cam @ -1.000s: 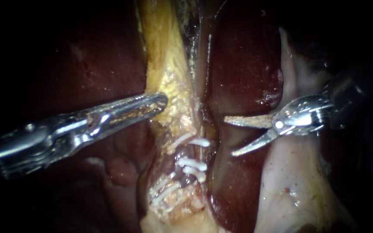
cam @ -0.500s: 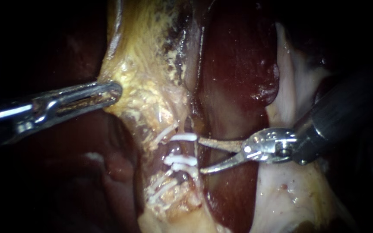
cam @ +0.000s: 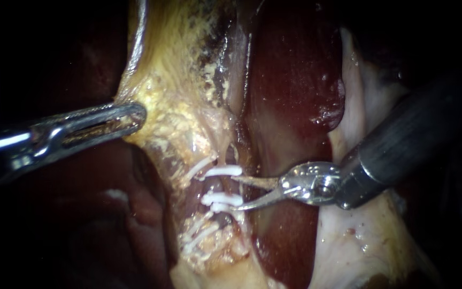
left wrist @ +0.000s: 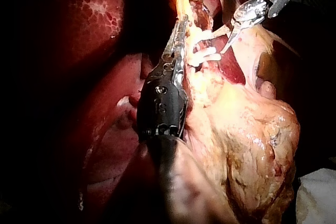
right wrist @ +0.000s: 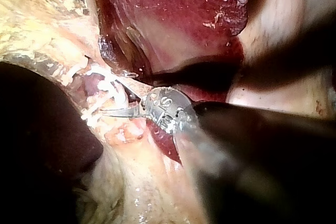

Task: Go to the cutting position right tube

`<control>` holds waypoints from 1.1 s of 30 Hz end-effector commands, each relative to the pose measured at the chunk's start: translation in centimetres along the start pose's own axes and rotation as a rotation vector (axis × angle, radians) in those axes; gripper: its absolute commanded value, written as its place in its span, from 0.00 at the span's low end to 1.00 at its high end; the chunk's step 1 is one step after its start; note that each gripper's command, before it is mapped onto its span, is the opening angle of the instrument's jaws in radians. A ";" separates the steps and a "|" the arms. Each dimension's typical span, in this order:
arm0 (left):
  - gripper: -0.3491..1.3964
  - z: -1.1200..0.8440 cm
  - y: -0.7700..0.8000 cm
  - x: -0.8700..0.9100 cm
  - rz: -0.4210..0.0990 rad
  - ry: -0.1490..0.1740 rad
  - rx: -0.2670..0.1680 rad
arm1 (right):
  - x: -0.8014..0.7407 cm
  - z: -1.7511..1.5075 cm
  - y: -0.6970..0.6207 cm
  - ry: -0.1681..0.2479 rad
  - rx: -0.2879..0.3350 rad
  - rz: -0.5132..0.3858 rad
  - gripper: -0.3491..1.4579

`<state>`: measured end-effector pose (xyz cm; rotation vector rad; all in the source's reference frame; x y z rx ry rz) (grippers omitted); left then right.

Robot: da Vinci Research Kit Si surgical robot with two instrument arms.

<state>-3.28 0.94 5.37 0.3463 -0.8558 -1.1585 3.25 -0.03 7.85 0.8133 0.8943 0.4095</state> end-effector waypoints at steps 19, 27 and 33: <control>0.00 0.01 -0.02 0.03 0.001 -0.002 -0.003 | 0.09 0.37 0.11 -0.034 0.078 -0.047 0.76; 0.00 0.01 -0.02 0.04 0.001 -0.002 -0.003 | 0.16 0.48 0.15 -0.022 0.095 -0.053 0.70; 0.00 0.01 -0.03 0.04 0.001 -0.002 -0.003 | 0.18 0.49 0.17 -0.013 0.098 -0.035 0.65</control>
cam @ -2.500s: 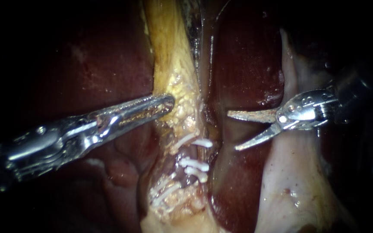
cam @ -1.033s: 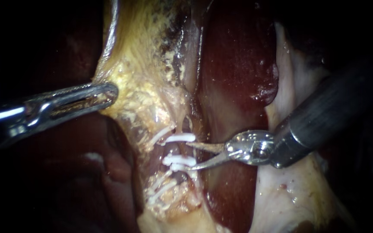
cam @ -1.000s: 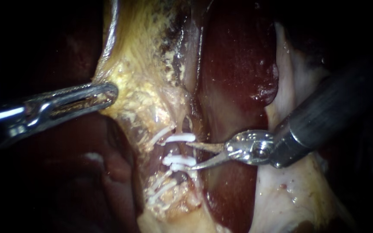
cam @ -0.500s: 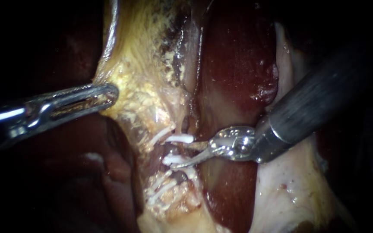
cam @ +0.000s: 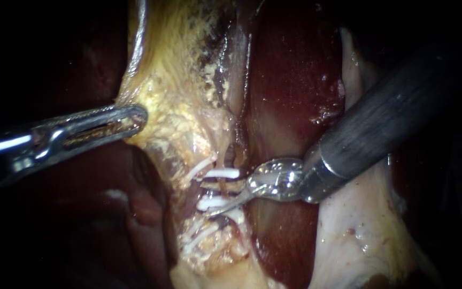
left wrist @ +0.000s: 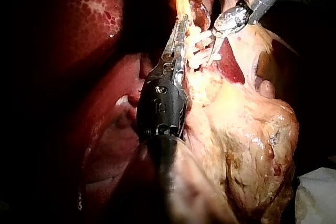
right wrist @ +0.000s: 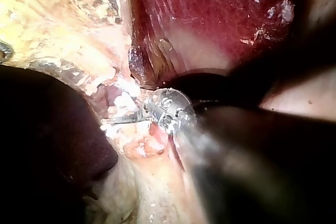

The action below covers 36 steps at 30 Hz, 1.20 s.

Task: Go to the cutting position right tube

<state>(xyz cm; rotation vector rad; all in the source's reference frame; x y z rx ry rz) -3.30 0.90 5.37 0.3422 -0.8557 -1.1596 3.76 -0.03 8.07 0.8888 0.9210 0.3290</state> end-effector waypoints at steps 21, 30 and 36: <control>0.00 0.00 0.00 0.00 0.000 0.000 0.000 | 0.01 -0.02 0.05 0.002 0.000 0.072 0.43; 0.00 0.00 -0.01 0.00 0.000 0.000 -0.001 | 0.01 -0.02 0.05 0.002 0.000 0.078 0.41; 0.00 0.00 -0.01 0.00 0.000 0.000 -0.001 | 0.01 -0.02 0.06 0.002 0.000 0.084 0.40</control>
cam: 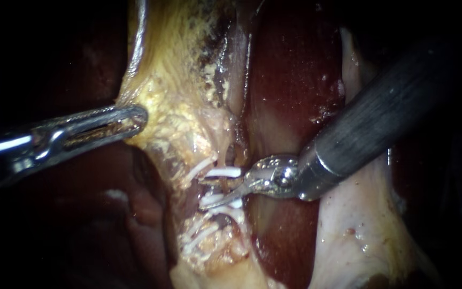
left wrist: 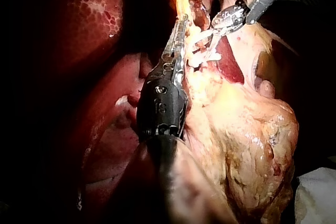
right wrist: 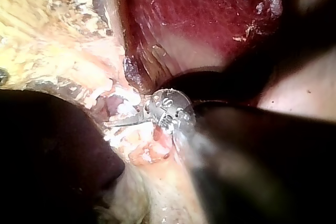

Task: Go to the cutting position right tube

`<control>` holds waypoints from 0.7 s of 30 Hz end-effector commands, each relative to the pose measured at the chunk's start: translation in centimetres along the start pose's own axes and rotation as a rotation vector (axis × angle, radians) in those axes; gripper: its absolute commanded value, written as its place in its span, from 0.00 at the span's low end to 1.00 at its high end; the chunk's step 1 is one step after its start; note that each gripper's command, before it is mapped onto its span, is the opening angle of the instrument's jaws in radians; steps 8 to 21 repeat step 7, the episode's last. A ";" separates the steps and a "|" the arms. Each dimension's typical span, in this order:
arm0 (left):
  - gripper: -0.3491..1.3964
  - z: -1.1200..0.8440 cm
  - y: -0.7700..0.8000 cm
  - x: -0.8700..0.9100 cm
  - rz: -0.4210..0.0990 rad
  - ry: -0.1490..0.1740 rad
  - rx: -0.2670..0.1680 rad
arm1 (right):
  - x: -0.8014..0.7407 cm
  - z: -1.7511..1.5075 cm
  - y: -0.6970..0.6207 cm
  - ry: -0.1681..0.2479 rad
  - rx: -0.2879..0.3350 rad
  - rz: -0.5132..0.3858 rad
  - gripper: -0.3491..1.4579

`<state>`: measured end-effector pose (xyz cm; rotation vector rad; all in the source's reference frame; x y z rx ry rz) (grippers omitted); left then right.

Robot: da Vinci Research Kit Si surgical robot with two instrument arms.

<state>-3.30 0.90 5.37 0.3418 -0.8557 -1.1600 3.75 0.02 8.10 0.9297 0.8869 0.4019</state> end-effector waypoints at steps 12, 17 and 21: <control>0.00 0.00 0.00 0.00 0.000 0.000 0.000 | 0.00 0.00 0.00 0.000 0.000 -0.001 0.41; 0.00 0.00 0.00 0.00 0.000 0.000 0.000 | 0.00 0.00 0.00 0.000 0.000 -0.001 0.41; 0.00 0.00 0.00 0.00 0.000 0.000 0.000 | 0.00 0.00 0.00 0.000 0.000 -0.001 0.41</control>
